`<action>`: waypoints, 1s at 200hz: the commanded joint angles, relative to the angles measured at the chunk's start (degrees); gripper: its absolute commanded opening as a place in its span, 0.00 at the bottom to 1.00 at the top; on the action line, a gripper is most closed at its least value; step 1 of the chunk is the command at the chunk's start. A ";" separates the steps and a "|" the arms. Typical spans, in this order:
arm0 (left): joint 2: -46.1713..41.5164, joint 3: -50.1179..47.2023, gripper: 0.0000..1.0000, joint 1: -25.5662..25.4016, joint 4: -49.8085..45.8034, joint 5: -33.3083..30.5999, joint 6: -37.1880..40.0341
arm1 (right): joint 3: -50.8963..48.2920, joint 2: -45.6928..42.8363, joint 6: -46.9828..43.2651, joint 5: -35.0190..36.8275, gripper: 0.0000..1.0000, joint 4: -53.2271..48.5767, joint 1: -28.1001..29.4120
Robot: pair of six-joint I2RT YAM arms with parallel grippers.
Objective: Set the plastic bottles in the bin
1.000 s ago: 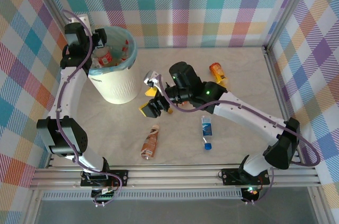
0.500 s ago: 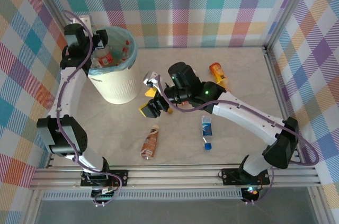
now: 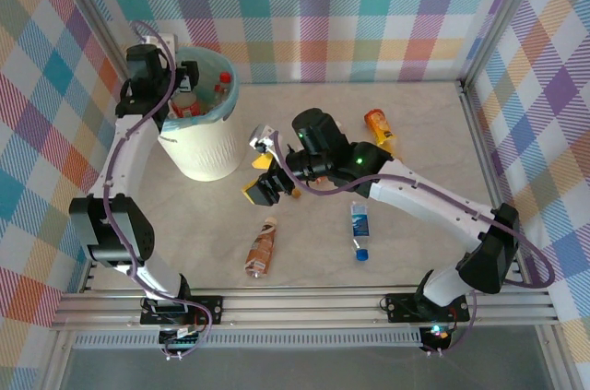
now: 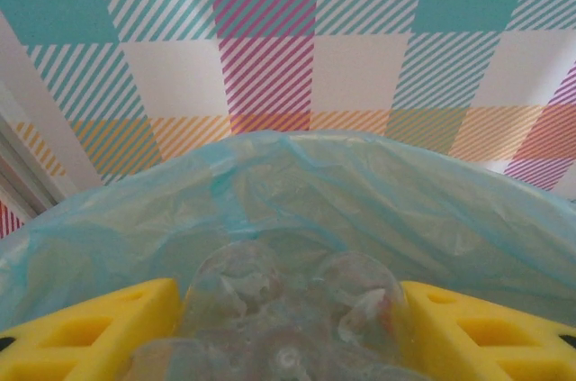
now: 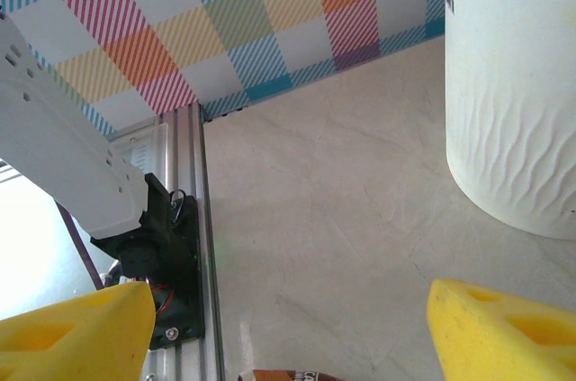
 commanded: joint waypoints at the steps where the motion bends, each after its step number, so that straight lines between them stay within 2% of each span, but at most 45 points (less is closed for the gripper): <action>1: 2.11 3.57 0.64 -0.28 -14.31 1.55 -2.65 | 0.90 0.77 -1.13 -1.43 0.79 -0.80 0.41; 17: 1.60 7.46 0.76 -0.25 -16.95 1.61 -4.53 | 0.96 0.77 -1.08 -1.47 0.79 -0.87 0.41; 35: 0.40 11.33 0.81 -0.25 -18.85 0.28 -6.91 | 1.03 0.77 -0.95 -1.56 0.79 -1.01 0.40; 74: -0.71 21.97 0.84 -0.29 -24.62 -5.14 -12.47 | 1.58 1.12 -1.07 -1.77 0.79 -1.45 0.37; 99: -0.73 24.03 0.79 -0.26 -23.94 -4.31 -14.65 | 2.09 1.37 -1.24 -1.78 0.79 -1.93 0.36; 137: 6.39 29.32 0.57 -0.41 -27.99 -0.49 -15.41 | 2.55 1.65 -1.07 -2.04 0.79 -2.27 0.39; 174: 13.68 34.70 0.53 -1.04 -36.60 0.55 -13.00 | 2.39 1.74 -0.91 -2.11 0.79 -2.72 0.49; 200: 14.54 33.04 0.51 -1.06 -40.49 -3.01 -12.02 | 1.94 1.81 -0.72 -2.30 0.79 -2.72 0.48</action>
